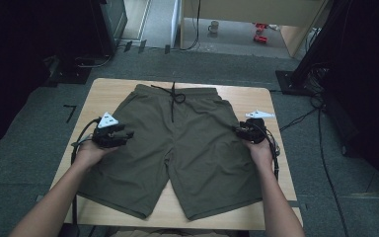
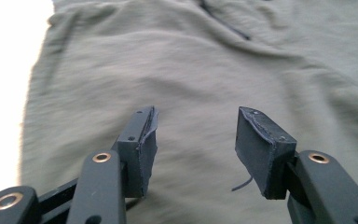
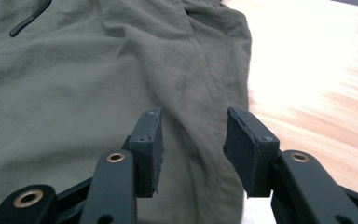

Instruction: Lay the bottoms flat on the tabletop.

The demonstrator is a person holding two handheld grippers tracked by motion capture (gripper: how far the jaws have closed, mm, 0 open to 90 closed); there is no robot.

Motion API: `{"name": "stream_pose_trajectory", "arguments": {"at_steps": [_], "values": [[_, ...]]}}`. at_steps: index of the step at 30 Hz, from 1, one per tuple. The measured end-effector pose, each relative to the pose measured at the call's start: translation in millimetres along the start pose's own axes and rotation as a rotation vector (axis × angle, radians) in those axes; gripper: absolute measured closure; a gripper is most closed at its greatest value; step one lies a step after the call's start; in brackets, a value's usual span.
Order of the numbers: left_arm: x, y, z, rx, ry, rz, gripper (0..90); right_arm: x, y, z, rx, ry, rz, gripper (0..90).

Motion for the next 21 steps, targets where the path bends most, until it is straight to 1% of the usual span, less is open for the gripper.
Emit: {"name": "stream_pose_trajectory", "arguments": {"at_steps": [3,5,6,8,10,11,13,16,17,19,21], "values": [[-6.8,19.3,-3.8,-0.007,0.009,0.03,49.7,-9.2,-5.8,-5.4,0.005,-0.004,-0.013,58.9],[-11.0,31.6,-7.1,-0.026,0.011,0.052,50.3,-15.3,-9.9,-10.3,0.011,-0.005,-0.021,59.1],[-12.6,37.2,-8.8,-0.032,0.014,0.063,50.7,-17.7,-11.7,-12.8,0.006,-0.004,-0.026,59.4],[-14.0,46.1,-12.2,-0.044,0.021,0.082,52.9,-21.9,-15.0,-17.9,0.004,0.005,-0.033,59.9],[-15.3,52.6,-15.0,-0.033,0.027,0.084,56.2,-25.4,-17.6,-22.9,0.011,0.014,-0.037,62.0],[-15.8,55.9,-16.7,-0.028,0.028,0.095,57.7,-27.0,-18.3,-25.5,0.011,0.017,-0.042,62.4],[-16.8,62.6,-18.8,-0.043,0.041,0.112,60.0,-30.9,-19.6,-31.4,-0.001,0.027,-0.057,62.5],[-18.2,72.0,-23.2,-0.048,0.057,0.141,61.4,-35.8,-21.1,-38.0,0.009,0.028,-0.064,61.9],[-18.6,75.4,-25.1,-0.059,0.064,0.15,61.8,-37.5,-21.6,-40.2,0.014,0.027,-0.065,61.2],[-19.2,81.1,-29.1,-0.067,0.078,0.168,61.8,-40.8,-22.6,-44.5,0.021,0.028,-0.066,60.5],[-19.1,85.2,-32.4,-0.085,0.089,0.177,61.7,-43.7,-23.4,-48.8,0.029,0.026,-0.067,59.8]]}}
Point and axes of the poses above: each handheld gripper's, and its own axes: x roughly forward along the jaws, z roughly out of its top, y roughly to its left, the point moved 1 cm from there along x, roughly forward along the jaws, and after that the axes turned 10 degrees about -y, right-handed, at the moved point
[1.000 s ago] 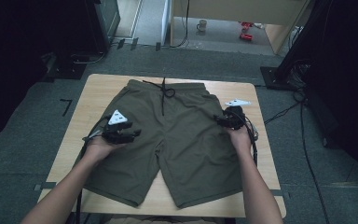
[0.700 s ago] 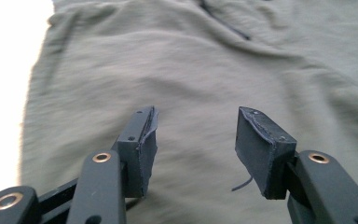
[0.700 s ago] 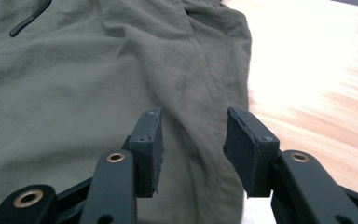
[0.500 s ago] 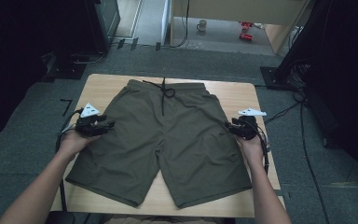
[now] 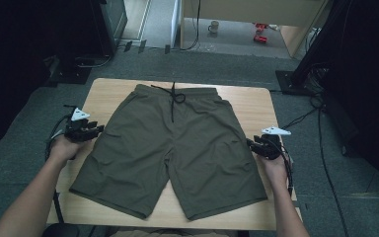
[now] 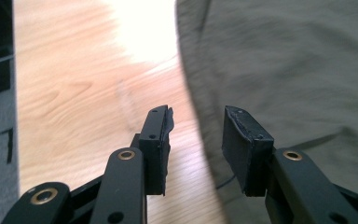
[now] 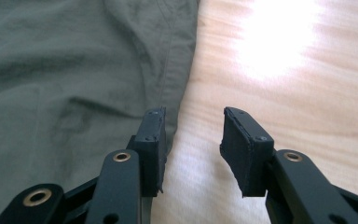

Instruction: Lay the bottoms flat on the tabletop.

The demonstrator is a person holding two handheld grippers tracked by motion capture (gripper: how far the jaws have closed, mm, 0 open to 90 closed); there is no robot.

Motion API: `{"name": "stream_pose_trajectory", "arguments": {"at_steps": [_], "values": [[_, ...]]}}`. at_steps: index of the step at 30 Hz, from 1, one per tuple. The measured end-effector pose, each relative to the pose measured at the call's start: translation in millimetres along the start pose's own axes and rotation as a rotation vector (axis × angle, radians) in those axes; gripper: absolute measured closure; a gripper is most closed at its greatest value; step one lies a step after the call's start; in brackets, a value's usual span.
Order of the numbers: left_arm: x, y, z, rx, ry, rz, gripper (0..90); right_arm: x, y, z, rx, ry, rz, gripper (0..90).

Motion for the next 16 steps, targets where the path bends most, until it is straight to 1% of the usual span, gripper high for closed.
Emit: {"name": "stream_pose_trajectory", "arguments": {"at_steps": [4,7,8,10,13,14,15,16], "values": [[2.6,2.2,-5.1,0.008,0.023,0.011,60.9,-3.0,-3.5,-8.7,0.013,0.007,-0.01,57.9],[4.7,2.8,-8.5,0.002,0.032,0.014,60.2,-3.6,-7.3,-14.9,0.029,0.012,-0.02,56.4],[5.2,3.2,-9.8,0.002,0.037,0.015,60.1,-4.0,-8.0,-16.3,0.029,0.002,-0.021,56.0],[5.1,4.3,-11.5,-0.016,0.026,0.011,59.4,-5.4,-9.2,-18.9,0.035,-0.014,-0.024,55.3],[4.6,3.7,-13.6,-0.012,0.01,0.019,57.3,-5.6,-8.4,-20.5,0.021,-0.022,-0.029,50.7],[4.5,4.1,-14.6,-0.018,0.006,0.026,55.5,-5.3,-7.6,-20.5,0.013,-0.019,-0.032,48.5],[4.2,4.6,-15.7,-0.029,-0.001,0.024,52.5,-4.7,-6.4,-20.4,-0.002,-0.016,-0.036,45.9],[3.9,4.7,-16.5,-0.027,-0.006,0.02,51.7,-4.1,-5.5,-20.3,-0.008,-0.013,-0.036,42.6]]}}
Point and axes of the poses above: each handheld gripper's, and its own axes: x roughly forward along the jaws, z roughly out of its top, y roughly to its left, the point moved 1 cm from there along x, roughly forward along the jaws, and after that the axes turned 10 degrees about -y, right-handed, at the moved point
